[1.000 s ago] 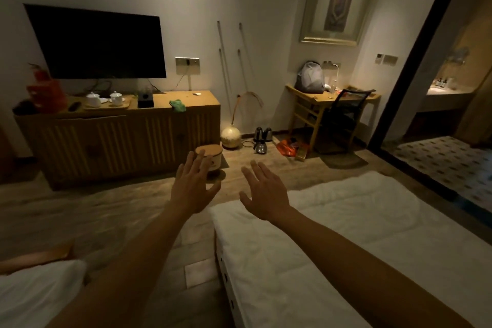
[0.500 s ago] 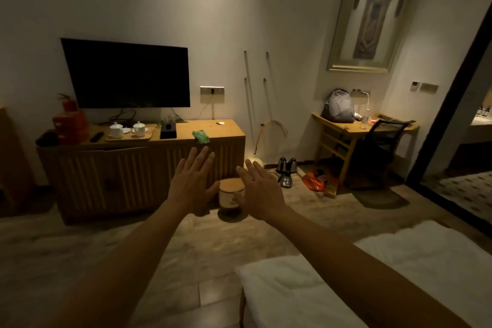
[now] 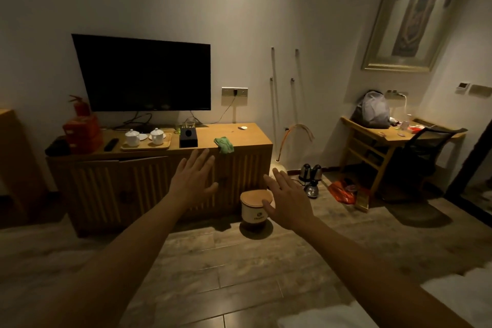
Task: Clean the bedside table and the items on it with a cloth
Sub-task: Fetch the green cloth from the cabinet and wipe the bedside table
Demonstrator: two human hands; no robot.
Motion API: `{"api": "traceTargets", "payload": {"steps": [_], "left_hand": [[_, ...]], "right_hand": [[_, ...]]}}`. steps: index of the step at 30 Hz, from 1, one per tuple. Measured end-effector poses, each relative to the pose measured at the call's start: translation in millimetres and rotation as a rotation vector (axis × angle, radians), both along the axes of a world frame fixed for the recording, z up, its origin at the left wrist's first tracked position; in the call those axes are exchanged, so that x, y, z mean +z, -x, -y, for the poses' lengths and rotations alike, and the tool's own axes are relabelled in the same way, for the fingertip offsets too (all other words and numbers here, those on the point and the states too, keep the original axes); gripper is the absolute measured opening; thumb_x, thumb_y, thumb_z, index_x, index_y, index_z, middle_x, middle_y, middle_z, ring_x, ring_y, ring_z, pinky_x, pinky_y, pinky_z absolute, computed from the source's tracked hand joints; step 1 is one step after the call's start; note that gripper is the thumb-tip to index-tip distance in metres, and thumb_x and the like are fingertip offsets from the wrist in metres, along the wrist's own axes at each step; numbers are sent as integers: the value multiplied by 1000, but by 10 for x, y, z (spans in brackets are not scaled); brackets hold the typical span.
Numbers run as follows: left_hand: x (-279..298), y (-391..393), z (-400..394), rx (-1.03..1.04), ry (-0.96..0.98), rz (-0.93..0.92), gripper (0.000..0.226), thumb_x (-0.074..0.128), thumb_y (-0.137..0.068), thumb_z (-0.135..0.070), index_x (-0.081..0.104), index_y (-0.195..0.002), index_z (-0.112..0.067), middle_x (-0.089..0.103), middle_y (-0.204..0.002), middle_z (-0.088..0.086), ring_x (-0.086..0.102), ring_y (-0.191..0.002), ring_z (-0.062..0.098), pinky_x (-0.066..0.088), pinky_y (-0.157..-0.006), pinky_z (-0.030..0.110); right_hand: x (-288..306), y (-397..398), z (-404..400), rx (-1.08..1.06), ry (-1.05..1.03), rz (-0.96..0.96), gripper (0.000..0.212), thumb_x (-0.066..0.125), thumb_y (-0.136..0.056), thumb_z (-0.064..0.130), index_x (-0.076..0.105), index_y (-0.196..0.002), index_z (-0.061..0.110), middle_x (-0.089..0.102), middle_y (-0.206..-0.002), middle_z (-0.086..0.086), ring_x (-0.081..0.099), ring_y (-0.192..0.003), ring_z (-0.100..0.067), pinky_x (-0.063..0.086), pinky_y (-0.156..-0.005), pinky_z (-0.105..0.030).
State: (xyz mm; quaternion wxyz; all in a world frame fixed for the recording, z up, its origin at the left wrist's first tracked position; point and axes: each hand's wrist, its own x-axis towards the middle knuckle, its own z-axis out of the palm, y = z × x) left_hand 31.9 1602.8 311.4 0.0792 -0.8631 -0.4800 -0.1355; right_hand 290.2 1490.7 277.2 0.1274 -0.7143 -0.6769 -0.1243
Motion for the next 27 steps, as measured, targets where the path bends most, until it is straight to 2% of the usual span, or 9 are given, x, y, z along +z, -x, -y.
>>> {"api": "traceTargets", "payload": {"steps": [6, 11, 14, 18, 21, 24, 27], "left_hand": [[-197, -11, -1005, 6, 38, 1, 82, 45, -96, -58, 7, -159, -23, -8, -168, 3, -12, -153, 26, 5, -124, 49], [-243, -205, -2114, 10, 27, -53, 82, 46, -96, -57, 7, -159, -21, -6, -168, 4, -9, -154, 27, 5, -125, 49], [-190, -318, -2818, 28, 63, -50, 83, 47, -96, -56, 7, -159, -20, -6, -168, 4, -8, -154, 26, 6, -124, 49], [-257, -422, -3649, 91, 105, 56, 82, 49, -96, -53, 9, -159, -18, -2, -168, 4, -6, -154, 26, 9, -124, 49], [-449, -439, -4128, 100, 168, 23, 83, 49, -95, -55, 9, -159, -19, -3, -168, 3, -6, -154, 27, 10, -123, 49], [-556, -448, -4659, 154, 217, 28, 82, 49, -95, -55, 13, -159, -19, -1, -168, 3, -3, -154, 27, 12, -124, 49], [-684, -473, -5207, 166, 253, 21, 80, 50, -95, -53, 14, -158, -20, 0, -168, 3, 0, -154, 27, 14, -123, 50]], "right_hand": [[-157, -166, -1057, -21, 40, 4, 73, 46, -94, 59, 23, -157, 29, 17, -167, -3, 17, -153, -25, 31, -116, -48], [-187, -345, -2275, 56, 40, 20, 71, 46, -96, 55, 23, -156, 27, 14, -167, -6, 17, -153, -27, 34, -115, -48], [-173, -471, -3031, 112, 82, 21, 70, 48, -96, 51, 22, -156, 27, 10, -168, -6, 17, -153, -27, 42, -109, -46], [-107, -625, -3932, 183, 79, 61, 68, 50, -95, 47, 27, -155, 24, 13, -167, -8, 24, -151, -26, 51, -100, -39], [-189, -698, -4464, 188, 108, 40, 68, 51, -95, 46, 28, -155, 24, 13, -167, -7, 25, -150, -24, 52, -95, -34], [-314, -767, -4980, 212, 121, 24, 69, 51, -95, 46, 25, -156, 27, 9, -168, -4, 23, -151, -21, 52, -95, -32], [-504, -837, -5483, 180, 177, -34, 69, 51, -95, 49, 23, -156, 30, 5, -168, 0, 22, -151, -19, 50, -100, -36]]}}
